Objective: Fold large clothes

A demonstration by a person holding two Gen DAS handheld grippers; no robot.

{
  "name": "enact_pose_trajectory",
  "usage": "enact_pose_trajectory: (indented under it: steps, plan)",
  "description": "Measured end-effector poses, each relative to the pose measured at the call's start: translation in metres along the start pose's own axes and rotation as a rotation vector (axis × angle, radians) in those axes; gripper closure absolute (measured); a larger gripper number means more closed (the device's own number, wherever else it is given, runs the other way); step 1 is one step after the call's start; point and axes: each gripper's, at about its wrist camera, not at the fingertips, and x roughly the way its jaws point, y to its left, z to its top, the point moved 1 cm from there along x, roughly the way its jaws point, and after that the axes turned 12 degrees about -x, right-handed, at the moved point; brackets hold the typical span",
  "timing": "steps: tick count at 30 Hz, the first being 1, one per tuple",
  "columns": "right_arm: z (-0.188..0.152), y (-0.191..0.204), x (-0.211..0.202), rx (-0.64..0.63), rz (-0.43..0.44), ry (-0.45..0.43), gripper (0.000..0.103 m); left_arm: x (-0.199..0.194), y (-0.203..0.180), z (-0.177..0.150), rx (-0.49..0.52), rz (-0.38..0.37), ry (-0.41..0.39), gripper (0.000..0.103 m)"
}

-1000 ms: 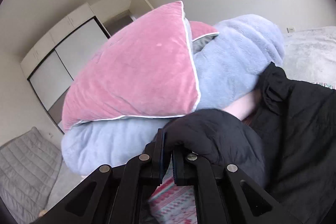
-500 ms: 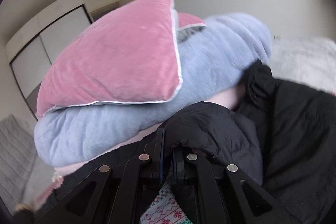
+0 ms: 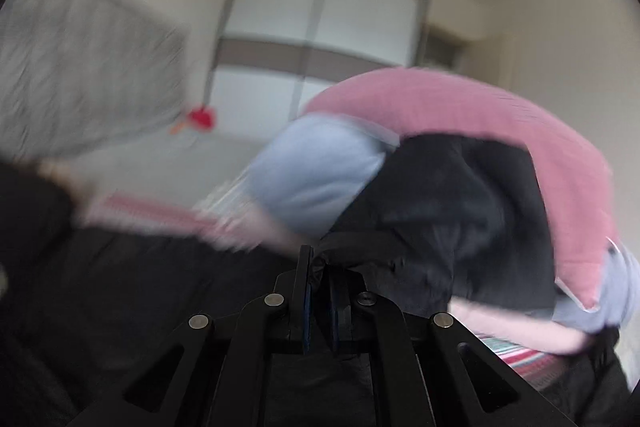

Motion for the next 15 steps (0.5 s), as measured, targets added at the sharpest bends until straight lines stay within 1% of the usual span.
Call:
enact_pose_trajectory:
  steps: [1, 2, 3, 4, 5, 6, 7, 9, 10, 11, 12, 13, 14, 15]
  plan:
    - [-0.002, 0.032, 0.011, -0.08, -0.007, 0.035, 0.097, 0.0, 0.003, 0.002, -0.01, 0.001, 0.001, 0.008]
    - [-0.005, 0.053, 0.019, -0.138, -0.004, 0.06, 0.097, -0.001, 0.005, 0.003, -0.021, 0.001, 0.003, 0.008]
    - [-0.013, 0.083, 0.033, -0.215, 0.009, 0.109, 0.097, -0.001, 0.008, 0.004, -0.03, -0.001, 0.007, 0.008]
    - [-0.02, 0.098, 0.042, -0.247, 0.021, 0.15, 0.097, -0.001, 0.009, 0.005, -0.036, -0.002, 0.009, 0.008]
    - [-0.026, 0.109, 0.051, -0.262, 0.041, 0.192, 0.096, -0.001, 0.01, 0.005, -0.04, -0.003, 0.01, 0.008]
    - [-0.035, 0.12, 0.059, -0.272, 0.084, 0.244, 0.096, -0.001, 0.011, 0.006, -0.044, -0.003, 0.013, 0.008]
    - [-0.04, 0.123, 0.062, -0.275, 0.11, 0.266, 0.095, -0.001, 0.011, 0.006, -0.047, -0.004, 0.016, 0.008]
    - [-0.046, 0.128, 0.059, -0.301, 0.143, 0.274, 0.09, -0.001, 0.01, 0.007, -0.05, -0.008, 0.024, 0.008]
    - [-0.047, 0.128, 0.056, -0.315, 0.146, 0.266, 0.086, -0.001, 0.009, 0.007, -0.049, -0.015, 0.027, 0.008]
    - [-0.046, 0.127, 0.052, -0.309, 0.155, 0.261, 0.074, -0.001, 0.007, 0.006, -0.045, -0.015, 0.027, 0.008]
    - [-0.043, 0.121, 0.049, -0.274, 0.18, 0.254, 0.065, 0.0, 0.006, 0.005, -0.038, -0.012, 0.025, 0.008]
    - [-0.041, 0.116, 0.046, -0.241, 0.2, 0.245, 0.048, 0.0, 0.005, 0.005, -0.033, -0.009, 0.024, 0.008]
    - [-0.04, 0.108, 0.045, -0.201, 0.215, 0.234, 0.042, 0.001, 0.004, 0.004, -0.027, -0.004, 0.023, 0.008]
    - [-0.037, 0.1, 0.044, -0.146, 0.226, 0.229, 0.041, 0.002, 0.003, 0.004, -0.024, 0.0, 0.025, 0.008]
